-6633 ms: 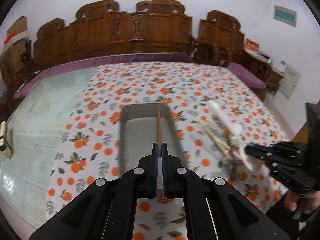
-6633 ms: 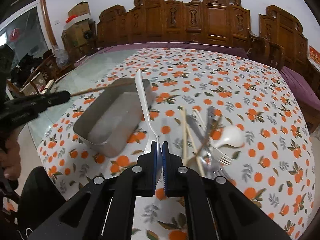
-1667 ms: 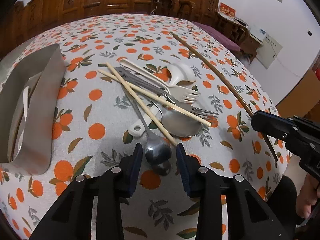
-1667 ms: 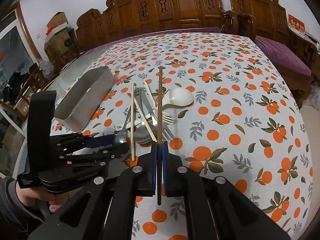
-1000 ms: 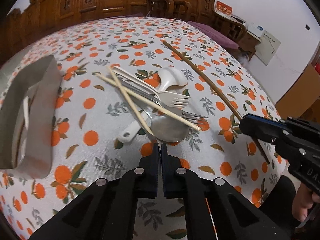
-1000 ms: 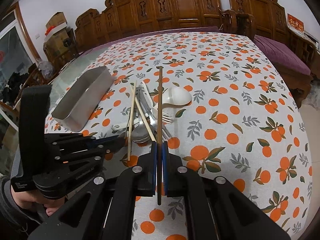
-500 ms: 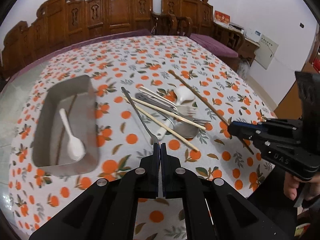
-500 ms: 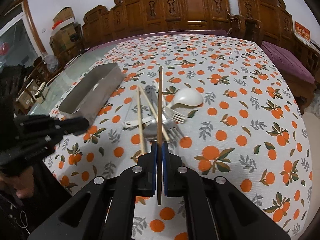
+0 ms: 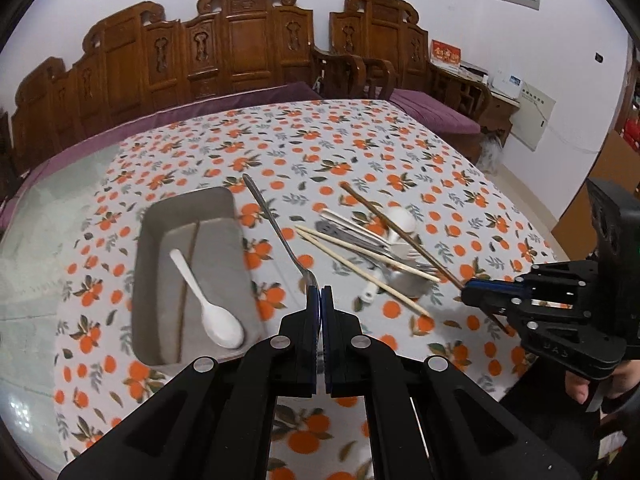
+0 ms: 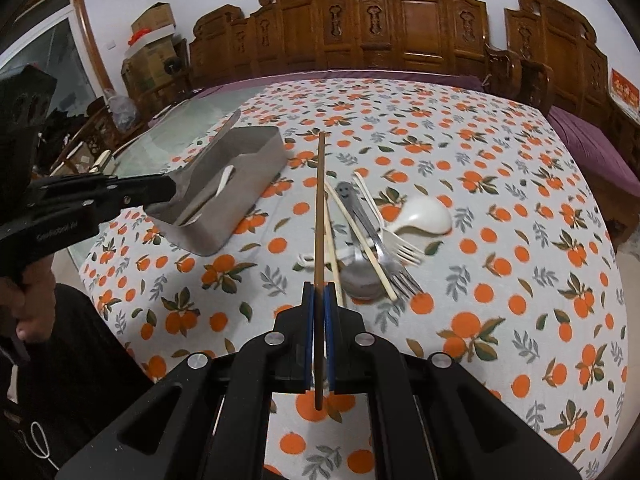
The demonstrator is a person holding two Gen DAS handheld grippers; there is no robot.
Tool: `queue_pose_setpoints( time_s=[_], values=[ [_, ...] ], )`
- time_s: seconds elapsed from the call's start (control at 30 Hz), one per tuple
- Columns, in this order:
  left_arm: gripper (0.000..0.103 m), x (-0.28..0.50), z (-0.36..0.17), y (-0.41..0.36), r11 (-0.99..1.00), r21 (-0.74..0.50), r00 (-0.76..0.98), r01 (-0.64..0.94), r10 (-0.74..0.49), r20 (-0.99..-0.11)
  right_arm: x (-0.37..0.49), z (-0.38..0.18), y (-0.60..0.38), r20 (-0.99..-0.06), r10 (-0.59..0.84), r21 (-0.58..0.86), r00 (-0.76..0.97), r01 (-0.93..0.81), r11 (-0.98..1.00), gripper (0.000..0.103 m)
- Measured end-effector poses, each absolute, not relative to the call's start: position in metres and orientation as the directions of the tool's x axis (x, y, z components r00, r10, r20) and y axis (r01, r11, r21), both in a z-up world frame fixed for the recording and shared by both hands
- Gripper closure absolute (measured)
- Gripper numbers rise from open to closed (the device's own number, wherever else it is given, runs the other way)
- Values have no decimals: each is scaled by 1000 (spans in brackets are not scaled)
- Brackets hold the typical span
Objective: Organize utensils
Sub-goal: 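Carry the metal spoon into the tray and open the left tool while the right tool carries the chopstick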
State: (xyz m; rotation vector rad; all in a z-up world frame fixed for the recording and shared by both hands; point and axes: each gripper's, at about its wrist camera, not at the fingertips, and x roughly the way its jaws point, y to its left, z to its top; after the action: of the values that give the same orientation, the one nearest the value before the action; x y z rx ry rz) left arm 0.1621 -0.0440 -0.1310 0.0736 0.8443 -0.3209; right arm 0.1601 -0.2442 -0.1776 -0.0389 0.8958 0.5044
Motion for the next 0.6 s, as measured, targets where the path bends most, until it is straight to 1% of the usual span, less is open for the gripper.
queue_pose_setpoints(
  time_s=[0.3,0.43,0.6],
  values=[
    [102,186,-135,-9,957,-92,623,275,-250,-741,182,-178,-224,-755,416,193,506,-435,879,97],
    [102,195,-137,2,960,-86,627,268,-241,-741,191,-178,-211,-754,422,193,504,-443,875,97],
    [102,209,-153,20,963,-115,601,245,-244,-761,201,-180,-194,-753,438,210,491,-452,867,97]
  ],
)
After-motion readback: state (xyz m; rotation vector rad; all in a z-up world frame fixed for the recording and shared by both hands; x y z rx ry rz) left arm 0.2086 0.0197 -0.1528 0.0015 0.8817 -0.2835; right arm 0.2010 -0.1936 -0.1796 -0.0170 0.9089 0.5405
